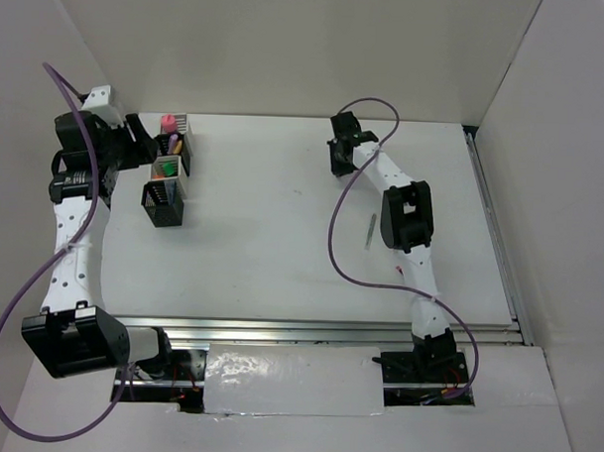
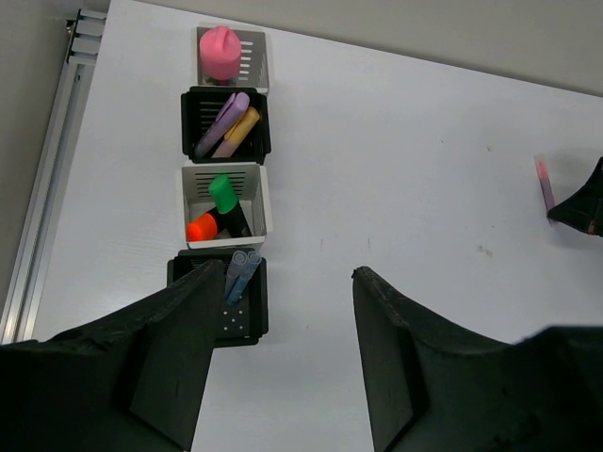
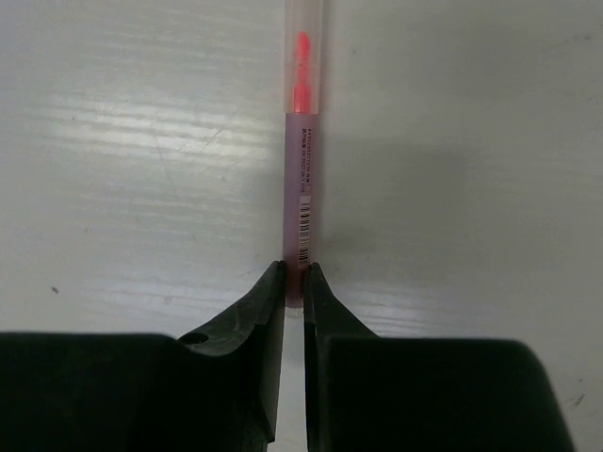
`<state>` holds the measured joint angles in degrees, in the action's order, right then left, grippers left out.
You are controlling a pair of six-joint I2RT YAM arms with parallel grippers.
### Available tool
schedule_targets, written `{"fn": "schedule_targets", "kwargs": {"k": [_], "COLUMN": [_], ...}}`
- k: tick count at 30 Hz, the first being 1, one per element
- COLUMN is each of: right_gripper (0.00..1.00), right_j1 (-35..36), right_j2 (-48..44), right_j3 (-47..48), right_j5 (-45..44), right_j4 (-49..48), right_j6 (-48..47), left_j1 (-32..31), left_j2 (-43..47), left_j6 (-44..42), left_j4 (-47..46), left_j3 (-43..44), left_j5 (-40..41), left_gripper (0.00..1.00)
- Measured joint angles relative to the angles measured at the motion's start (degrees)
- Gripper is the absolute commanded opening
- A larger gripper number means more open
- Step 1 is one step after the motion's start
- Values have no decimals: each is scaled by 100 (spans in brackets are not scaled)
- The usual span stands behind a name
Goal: Sort the stationery into containers
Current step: Pick up the pen from the center of the board.
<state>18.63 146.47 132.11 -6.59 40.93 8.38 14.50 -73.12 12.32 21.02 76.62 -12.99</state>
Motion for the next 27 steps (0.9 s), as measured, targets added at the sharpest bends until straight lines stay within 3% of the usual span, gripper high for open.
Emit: {"fn": "schedule_targets", "kwargs": {"k": [7,13,20,27], "right_gripper": [0,0,0,0], "right_j1": [577,1110,1047,1274], "right_j2": [-483,-651,-2487,-4210], "right_j3": [-769,-962,-3560,-5058], "right_j5": [-4,579,1305,2083], "right_j4": [-96,114,-157,-748], "right_j6": [-160,170,459,234], "left_j1": [197,219,42,-1019], "left_j2": [140,302,772,970], "left_j6": [20,199,1252,2098], "left_j4": [-28,-160,-981,-1869], "left_j3": [-168,-479,-2079,-3062], "left_j5": [-645,-1239,-2118,-2465], "left_gripper": [72,70,68,68]}}
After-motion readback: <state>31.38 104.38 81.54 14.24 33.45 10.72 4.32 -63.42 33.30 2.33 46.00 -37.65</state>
